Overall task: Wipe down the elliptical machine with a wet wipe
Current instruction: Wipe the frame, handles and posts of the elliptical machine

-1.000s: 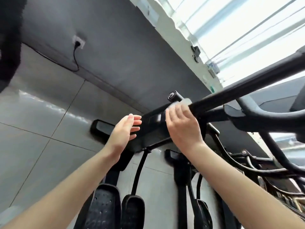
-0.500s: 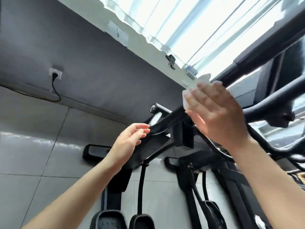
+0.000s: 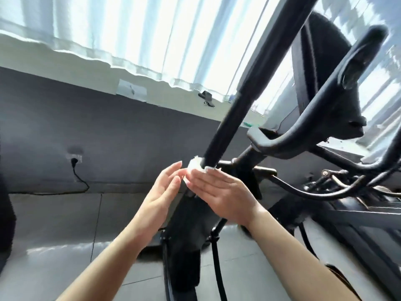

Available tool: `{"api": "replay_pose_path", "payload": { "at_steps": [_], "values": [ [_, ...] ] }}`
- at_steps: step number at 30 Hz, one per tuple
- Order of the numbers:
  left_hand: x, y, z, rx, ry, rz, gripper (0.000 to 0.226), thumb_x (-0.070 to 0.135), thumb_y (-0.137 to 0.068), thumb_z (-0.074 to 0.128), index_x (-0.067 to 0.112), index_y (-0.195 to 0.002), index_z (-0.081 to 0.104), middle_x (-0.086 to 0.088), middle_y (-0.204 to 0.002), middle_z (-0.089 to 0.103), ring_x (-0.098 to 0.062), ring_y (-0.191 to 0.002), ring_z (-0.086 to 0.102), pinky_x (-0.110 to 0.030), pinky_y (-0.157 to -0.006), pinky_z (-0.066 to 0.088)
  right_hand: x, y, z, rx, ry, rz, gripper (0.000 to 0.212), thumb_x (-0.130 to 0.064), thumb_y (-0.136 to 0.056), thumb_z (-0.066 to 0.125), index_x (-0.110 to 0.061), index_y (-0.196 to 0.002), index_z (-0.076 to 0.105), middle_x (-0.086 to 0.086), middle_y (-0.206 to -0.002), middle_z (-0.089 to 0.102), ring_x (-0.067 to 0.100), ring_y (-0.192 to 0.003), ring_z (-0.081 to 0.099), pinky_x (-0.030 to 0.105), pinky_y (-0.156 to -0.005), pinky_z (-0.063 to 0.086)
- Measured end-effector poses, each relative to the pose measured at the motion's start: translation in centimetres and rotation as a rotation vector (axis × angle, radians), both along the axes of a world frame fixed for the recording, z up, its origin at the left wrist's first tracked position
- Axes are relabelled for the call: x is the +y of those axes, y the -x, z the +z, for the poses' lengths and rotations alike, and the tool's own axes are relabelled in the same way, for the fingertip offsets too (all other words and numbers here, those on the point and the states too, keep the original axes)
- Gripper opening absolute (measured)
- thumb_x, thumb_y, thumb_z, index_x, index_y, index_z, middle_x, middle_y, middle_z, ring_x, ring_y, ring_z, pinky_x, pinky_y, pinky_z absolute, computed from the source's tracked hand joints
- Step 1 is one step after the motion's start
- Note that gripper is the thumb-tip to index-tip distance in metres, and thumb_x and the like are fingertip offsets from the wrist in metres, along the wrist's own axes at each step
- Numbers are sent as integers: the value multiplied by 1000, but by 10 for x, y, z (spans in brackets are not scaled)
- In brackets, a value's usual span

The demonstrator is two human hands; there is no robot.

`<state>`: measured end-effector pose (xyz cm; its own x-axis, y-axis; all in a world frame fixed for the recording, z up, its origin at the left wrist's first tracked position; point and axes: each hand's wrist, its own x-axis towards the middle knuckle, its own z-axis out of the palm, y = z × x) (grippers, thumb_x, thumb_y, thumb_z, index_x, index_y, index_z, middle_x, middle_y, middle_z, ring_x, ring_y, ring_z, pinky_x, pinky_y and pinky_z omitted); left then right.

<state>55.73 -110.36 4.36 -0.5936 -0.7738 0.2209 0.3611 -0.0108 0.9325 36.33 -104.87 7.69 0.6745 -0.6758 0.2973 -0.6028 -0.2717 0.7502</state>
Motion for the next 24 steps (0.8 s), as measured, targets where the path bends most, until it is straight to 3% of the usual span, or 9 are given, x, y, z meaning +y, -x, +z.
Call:
{"api": "replay_pose_path", "payload": {
  "at_steps": [3,7,10,12,15,18,21,24],
  "values": [
    [-1,2,5,-43,53,-10,49,63,-88,47,44,-133,45,20,-135,55,7,-129,45,-24,-113,31,-7,5,60,-165,211,38,39,-8,-95,57,-12,-133,58,4,-140,54,17,-136,40,36,-117,29],
    [5,13,13,-46,48,-8,43,56,-95,43,41,-135,43,17,-134,57,7,-126,47,-29,-116,28,-18,15,116,-280,369,75,38,-10,-96,60,-9,-134,54,9,-139,54,23,-133,43,45,-111,38],
    [9,20,12,-59,68,4,48,48,-88,42,38,-135,44,19,-131,57,11,-122,48,-25,-115,31,-23,6,85,-537,383,139,35,-9,-99,56,-4,-134,53,13,-140,51,29,-135,42,44,-111,38],
    [9,22,9,-58,66,15,47,58,-93,42,38,-135,44,20,-130,59,10,-123,49,-26,-115,30,-25,-3,47,-723,390,160,34,-9,-100,52,-3,-134,51,13,-143,47,25,-140,34,40,-114,33],
    [4,21,6,-4,-4,0,62,68,-86,27,39,-139,39,16,-129,63,1,-126,52,-32,-114,28,-23,-13,-17,-937,353,154,41,-8,-101,48,-5,-141,40,1,-154,31,23,-143,30,35,-115,31],
    [-2,18,10,36,-44,-6,79,80,-78,29,35,-143,35,2,-130,65,-12,-126,56,-42,-114,26,-19,-30,-68,-1228,266,158,49,-4,-101,44,-4,-147,28,9,-157,27,25,-142,34,34,-114,32],
    [-1,18,16,-48,24,-6,101,93,-62,44,32,-143,41,1,-134,61,-15,-128,54,-44,-113,28,-19,-50,-73,-1464,259,199,45,-8,-100,42,3,-143,32,18,-151,34,24,-142,33,31,-114,32],
    [3,21,17,-86,40,33,99,93,-63,45,28,-139,48,0,-134,61,-16,-129,53,-47,-116,26,-24,-60,-32,-1542,288,297,45,-11,-99,44,7,-139,39,22,-149,36,26,-144,30,38,-115,32]
  ]
}}
